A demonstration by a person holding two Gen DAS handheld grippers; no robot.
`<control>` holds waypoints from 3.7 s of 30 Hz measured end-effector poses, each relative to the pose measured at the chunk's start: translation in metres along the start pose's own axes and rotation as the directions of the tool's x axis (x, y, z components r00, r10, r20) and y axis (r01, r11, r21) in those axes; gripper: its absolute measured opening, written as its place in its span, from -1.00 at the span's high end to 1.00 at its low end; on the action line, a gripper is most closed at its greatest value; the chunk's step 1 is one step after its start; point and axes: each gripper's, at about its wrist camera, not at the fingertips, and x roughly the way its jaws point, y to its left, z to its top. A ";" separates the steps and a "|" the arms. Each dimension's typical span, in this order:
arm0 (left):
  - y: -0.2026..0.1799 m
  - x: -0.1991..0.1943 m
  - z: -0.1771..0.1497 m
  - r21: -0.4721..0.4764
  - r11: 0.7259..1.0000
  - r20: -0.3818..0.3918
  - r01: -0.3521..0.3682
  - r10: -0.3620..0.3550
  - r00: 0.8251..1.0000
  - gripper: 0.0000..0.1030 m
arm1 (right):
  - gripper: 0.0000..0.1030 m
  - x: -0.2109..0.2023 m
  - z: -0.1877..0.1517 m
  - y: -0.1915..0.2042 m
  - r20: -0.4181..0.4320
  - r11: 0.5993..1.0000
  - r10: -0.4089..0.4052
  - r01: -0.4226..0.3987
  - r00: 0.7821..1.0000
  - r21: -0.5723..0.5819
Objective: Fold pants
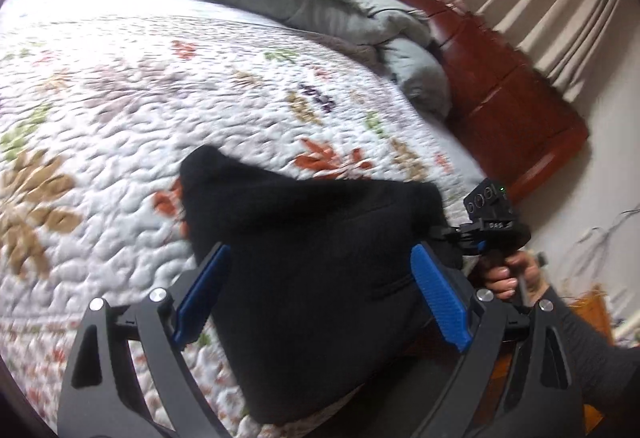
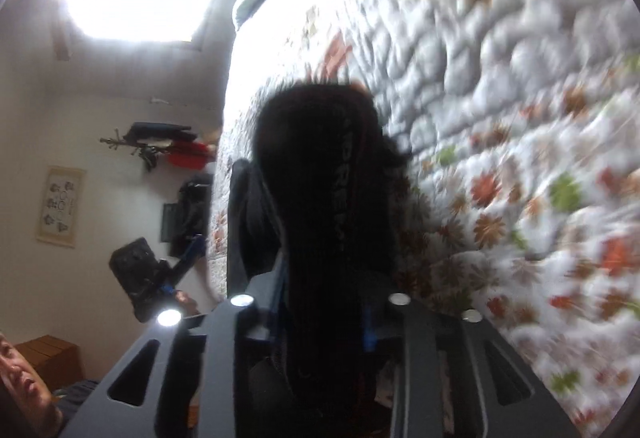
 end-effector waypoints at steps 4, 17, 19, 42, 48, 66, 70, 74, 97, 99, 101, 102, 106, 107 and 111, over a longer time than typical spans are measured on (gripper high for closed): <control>0.009 0.014 0.019 -0.021 0.996 -0.035 0.086 -0.087 0.996 -0.76 | 0.18 -0.039 0.016 0.052 0.146 0.994 0.000 0.016 0.989 -0.107; 0.059 0.084 0.035 -0.080 0.995 -0.136 0.055 -0.066 0.988 -0.53 | 1.00 0.039 0.040 -0.001 -0.031 0.999 0.024 -0.025 0.999 -0.045; 0.068 0.088 0.033 -0.090 0.994 -0.126 0.068 -0.080 0.989 -0.49 | 1.00 0.038 0.035 -0.018 -0.022 0.998 0.058 -0.058 0.998 -0.022; 0.017 0.013 -0.076 -0.039 0.997 -0.101 0.073 -0.077 0.992 -0.73 | 1.00 0.005 -0.071 0.008 0.010 0.998 0.013 -0.013 1.000 -0.059; 0.024 0.007 -0.071 -0.059 0.995 -0.111 0.077 -0.083 0.990 -0.72 | 0.82 -0.027 -0.069 0.011 0.078 0.999 -0.023 0.026 0.997 -0.033; 0.111 0.039 -0.019 -0.423 0.896 -0.232 0.132 -0.248 0.940 -0.86 | -0.73 0.026 -0.001 0.010 -0.105 0.999 -0.033 0.036 0.994 0.028; 0.109 0.054 -0.021 -0.441 0.886 -0.243 0.145 -0.274 0.931 -0.86 | -0.73 0.048 0.005 0.008 -0.149 0.999 -0.032 0.035 0.988 0.013; 0.107 0.068 -0.022 -0.462 0.871 -0.243 0.169 -0.307 0.920 -0.86 | -0.81 0.054 0.008 0.006 -0.161 1.000 0.018 -0.015 0.987 0.022; 0.094 0.078 -0.018 -0.369 0.928 -0.301 0.061 -0.181 0.936 0.33 | 0.29 0.062 -0.007 0.063 -0.117 0.987 -0.143 0.133 0.983 -0.089; 0.092 0.075 -0.015 -0.364 0.929 -0.288 0.067 -0.181 0.940 0.40 | 0.31 0.060 -0.009 0.075 -0.110 0.985 -0.151 0.140 0.982 -0.103; 0.089 0.069 -0.014 -0.352 0.933 -0.278 0.070 -0.176 0.944 0.42 | 0.32 0.059 -0.010 0.092 -0.100 0.980 -0.166 0.154 0.981 -0.124; 0.088 0.067 -0.013 -0.344 0.936 -0.275 0.073 -0.175 0.946 0.43 | 0.33 0.061 -0.012 0.102 -0.098 0.978 -0.173 0.159 0.980 -0.135; 0.083 0.050 -0.004 -0.323 0.944 -0.262 0.073 -0.164 0.951 0.44 | 0.33 0.066 -0.011 0.133 -0.096 0.971 -0.185 0.167 0.978 -0.173; 0.084 0.044 -0.002 -0.317 0.945 -0.256 0.073 -0.160 0.953 0.44 | 0.33 0.067 -0.009 0.139 -0.095 0.969 -0.184 0.164 0.978 -0.184; 0.096 0.013 0.012 -0.298 0.952 -0.216 0.064 -0.133 0.967 0.44 | 0.33 0.087 0.004 0.177 -0.089 0.963 -0.170 0.146 0.981 -0.228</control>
